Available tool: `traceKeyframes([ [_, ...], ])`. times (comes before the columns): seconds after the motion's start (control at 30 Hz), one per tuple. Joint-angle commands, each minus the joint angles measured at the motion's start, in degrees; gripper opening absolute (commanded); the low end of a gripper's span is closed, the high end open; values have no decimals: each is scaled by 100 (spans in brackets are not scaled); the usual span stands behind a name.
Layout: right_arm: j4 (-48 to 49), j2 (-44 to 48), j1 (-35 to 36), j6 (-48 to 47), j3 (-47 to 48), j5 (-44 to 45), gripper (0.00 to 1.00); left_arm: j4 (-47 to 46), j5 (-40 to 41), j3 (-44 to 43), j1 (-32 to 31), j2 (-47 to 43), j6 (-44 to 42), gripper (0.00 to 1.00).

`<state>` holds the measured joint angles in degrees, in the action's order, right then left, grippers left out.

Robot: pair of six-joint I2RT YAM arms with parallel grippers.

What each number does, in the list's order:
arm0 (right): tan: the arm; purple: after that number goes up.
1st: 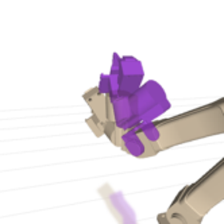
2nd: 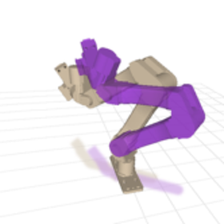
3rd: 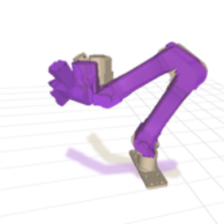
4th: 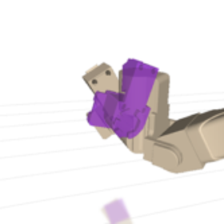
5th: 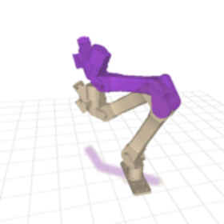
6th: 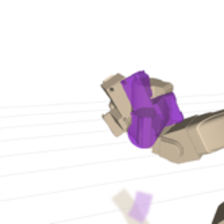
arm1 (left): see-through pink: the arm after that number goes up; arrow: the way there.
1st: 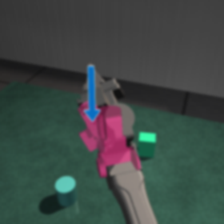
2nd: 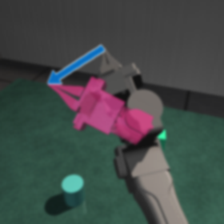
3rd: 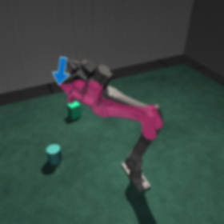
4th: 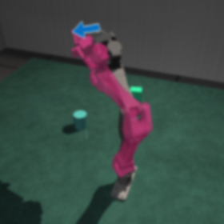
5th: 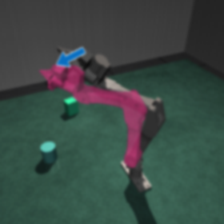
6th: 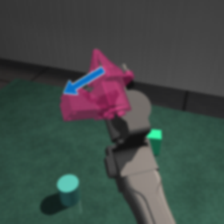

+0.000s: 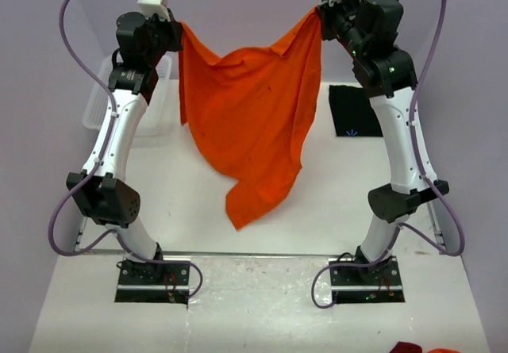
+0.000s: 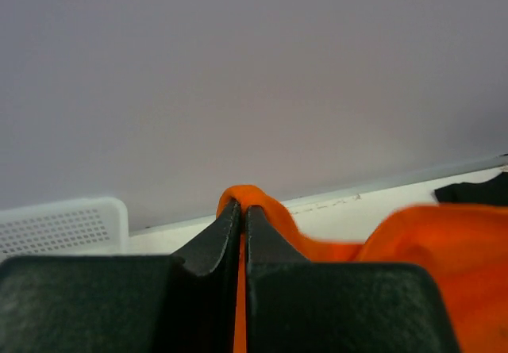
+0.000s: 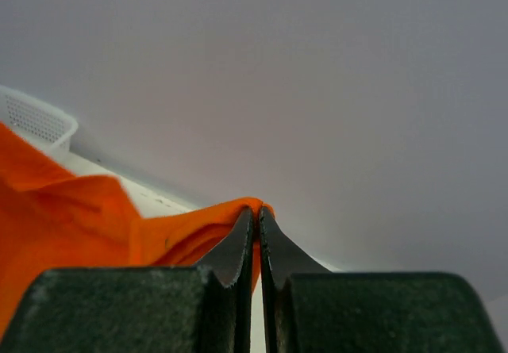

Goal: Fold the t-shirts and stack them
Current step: Flatten out the tshirt

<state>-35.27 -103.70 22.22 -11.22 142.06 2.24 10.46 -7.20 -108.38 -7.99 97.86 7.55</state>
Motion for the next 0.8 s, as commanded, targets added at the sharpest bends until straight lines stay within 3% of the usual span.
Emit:
traceKeyframes([
  [0.0,828,377,-68,-371,560,-188,0,-940,-27,-701,210,56,-306,0],
  [0.17,1083,526,-244,-311,481,-319,0,-773,-466,-1642,412,514,-176,0],
  [0.33,873,684,-508,14,-168,-751,0,-590,-476,-1346,518,453,-78,0],
  [0.4,663,807,-552,278,-886,-734,0,-265,-414,-994,518,392,-26,0],
  [0.5,171,1069,-552,813,-1529,-541,0,96,-107,217,518,164,281,0],
  [0.53,82,1254,-543,945,-2367,-471,0,105,7,1047,518,-81,386,0],
  [0.6,369,1841,-491,1638,-4105,-400,0,341,314,1825,518,-337,948,0],
  [0.7,678,3151,-272,2368,-6032,-31,0,693,622,3545,518,-1091,1581,0],
  [0.77,522,3899,-244,2955,-6627,100,0,1035,913,4059,509,-1374,1958,0],
])
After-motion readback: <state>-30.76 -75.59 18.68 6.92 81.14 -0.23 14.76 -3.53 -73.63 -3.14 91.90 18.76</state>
